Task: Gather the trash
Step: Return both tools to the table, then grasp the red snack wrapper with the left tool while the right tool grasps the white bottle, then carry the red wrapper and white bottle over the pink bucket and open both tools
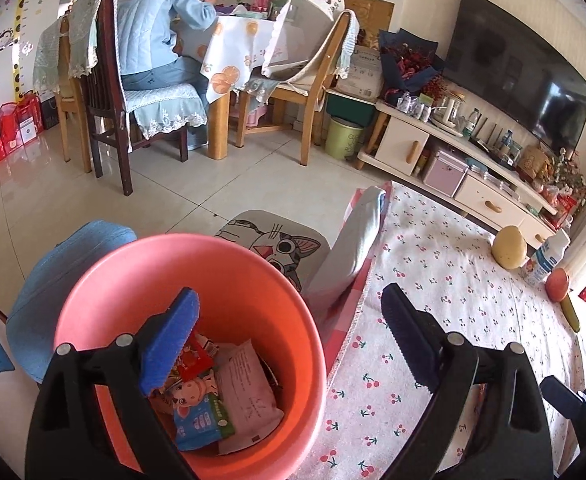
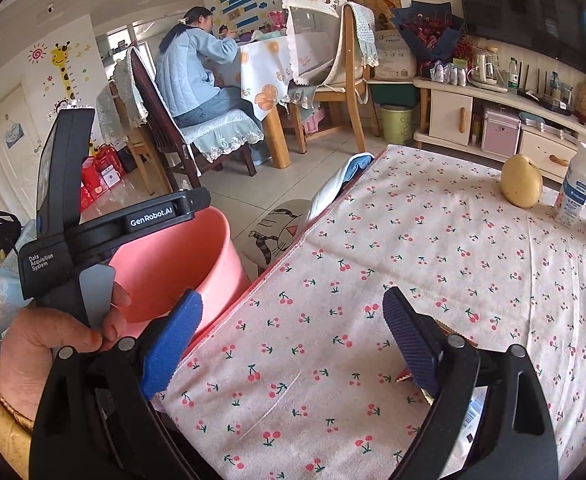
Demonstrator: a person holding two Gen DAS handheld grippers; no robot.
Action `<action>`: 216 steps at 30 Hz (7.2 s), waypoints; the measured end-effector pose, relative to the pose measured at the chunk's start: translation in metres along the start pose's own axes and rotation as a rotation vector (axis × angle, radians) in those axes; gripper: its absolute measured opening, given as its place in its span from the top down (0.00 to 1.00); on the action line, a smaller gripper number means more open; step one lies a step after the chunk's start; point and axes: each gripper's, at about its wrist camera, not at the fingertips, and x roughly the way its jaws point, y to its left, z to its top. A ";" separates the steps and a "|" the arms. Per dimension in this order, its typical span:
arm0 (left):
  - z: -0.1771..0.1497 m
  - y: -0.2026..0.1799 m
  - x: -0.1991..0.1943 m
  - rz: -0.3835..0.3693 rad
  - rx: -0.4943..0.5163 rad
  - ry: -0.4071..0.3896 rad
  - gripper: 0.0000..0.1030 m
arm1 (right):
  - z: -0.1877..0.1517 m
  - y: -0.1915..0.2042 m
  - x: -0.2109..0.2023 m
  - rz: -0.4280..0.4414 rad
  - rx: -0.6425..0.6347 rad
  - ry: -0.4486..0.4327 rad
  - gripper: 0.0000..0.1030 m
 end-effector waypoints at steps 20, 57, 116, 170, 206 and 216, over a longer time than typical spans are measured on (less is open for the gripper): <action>-0.030 -0.086 0.003 -0.131 0.182 0.018 0.10 | -0.028 -0.054 -0.048 -0.094 0.039 -0.020 0.11; -0.115 -0.214 0.038 -0.408 0.486 0.323 0.10 | -0.090 -0.158 -0.057 -0.038 0.168 0.146 0.11; -0.088 -0.194 0.054 -0.337 0.349 0.314 0.57 | -0.079 -0.169 0.000 -0.184 0.058 0.179 0.40; -0.055 -0.142 0.009 -0.403 0.251 0.173 0.57 | -0.058 -0.157 -0.029 -0.248 0.092 0.066 0.56; 0.011 0.053 -0.029 -0.105 -0.142 -0.065 0.57 | 0.045 0.085 0.052 0.109 -0.232 0.011 0.60; 0.017 0.090 -0.021 -0.034 -0.223 -0.044 0.57 | 0.040 0.130 0.093 0.208 -0.290 0.085 0.59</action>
